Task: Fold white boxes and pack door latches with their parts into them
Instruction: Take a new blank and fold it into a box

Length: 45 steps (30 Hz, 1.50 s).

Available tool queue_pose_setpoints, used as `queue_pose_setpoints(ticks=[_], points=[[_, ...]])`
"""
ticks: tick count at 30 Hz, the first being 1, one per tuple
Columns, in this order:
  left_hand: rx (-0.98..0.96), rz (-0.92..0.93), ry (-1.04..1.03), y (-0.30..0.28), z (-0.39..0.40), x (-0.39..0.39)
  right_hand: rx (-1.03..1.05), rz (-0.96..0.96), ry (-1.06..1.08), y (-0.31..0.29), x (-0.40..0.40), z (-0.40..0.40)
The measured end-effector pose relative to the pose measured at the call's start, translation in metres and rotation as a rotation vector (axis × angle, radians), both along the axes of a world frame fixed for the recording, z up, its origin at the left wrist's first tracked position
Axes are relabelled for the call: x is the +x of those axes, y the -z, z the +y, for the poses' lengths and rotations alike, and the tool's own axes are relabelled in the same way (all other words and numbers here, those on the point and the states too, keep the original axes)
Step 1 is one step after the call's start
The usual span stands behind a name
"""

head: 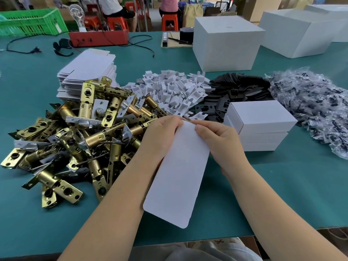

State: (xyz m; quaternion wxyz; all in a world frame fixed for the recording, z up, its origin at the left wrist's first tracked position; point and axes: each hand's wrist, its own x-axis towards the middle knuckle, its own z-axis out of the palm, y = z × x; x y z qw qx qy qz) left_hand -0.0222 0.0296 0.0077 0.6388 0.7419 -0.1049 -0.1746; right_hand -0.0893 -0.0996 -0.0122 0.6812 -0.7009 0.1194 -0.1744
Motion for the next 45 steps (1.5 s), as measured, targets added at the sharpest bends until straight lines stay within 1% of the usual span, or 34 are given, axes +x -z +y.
queue_pose_setpoints(ticks=[3,7,10,14,21,25,30,33,35,38,40,42,44,45], points=[[-0.055,0.041,0.036,-0.001,-0.001,-0.001,0.021,-0.001,0.045,-0.001,0.0,-0.001],[-0.142,0.071,0.206,0.001,0.002,-0.002,0.084,-0.03,0.151,-0.002,0.0,-0.005],[-0.185,0.102,0.161,0.002,0.002,-0.002,0.116,-0.033,0.152,-0.002,0.0,-0.005],[-0.234,0.117,0.114,0.001,0.001,0.0,0.09,-0.031,0.107,-0.003,-0.001,-0.006],[-0.245,0.02,0.13,0.002,0.0,-0.004,0.036,-0.058,0.08,-0.003,-0.003,-0.005],[-0.217,-0.033,0.11,0.003,-0.002,-0.005,0.13,-0.063,0.042,-0.004,-0.002,-0.005],[-0.224,-0.089,0.099,0.005,-0.002,-0.004,0.114,-0.041,0.116,0.002,0.001,-0.005],[-0.213,-0.164,0.118,0.005,-0.002,-0.005,0.256,-0.027,0.106,0.0,0.002,-0.007],[-0.211,-0.164,0.125,0.004,-0.002,-0.005,0.32,-0.004,0.102,-0.003,0.003,-0.009],[-0.181,-0.116,0.079,0.004,-0.004,-0.002,0.278,0.014,0.097,-0.001,0.003,-0.009],[-0.171,-0.083,0.031,0.007,-0.007,-0.002,0.167,0.013,0.127,0.002,0.004,-0.006],[-0.143,-0.09,-0.049,0.01,-0.013,-0.004,0.058,-0.005,0.182,0.005,0.005,-0.004],[-0.137,-0.12,-0.149,0.014,-0.016,-0.006,0.052,0.004,0.2,0.005,0.006,-0.003],[-0.146,-0.134,-0.2,0.015,-0.017,-0.007,0.073,0.034,0.174,0.006,0.006,-0.004]])
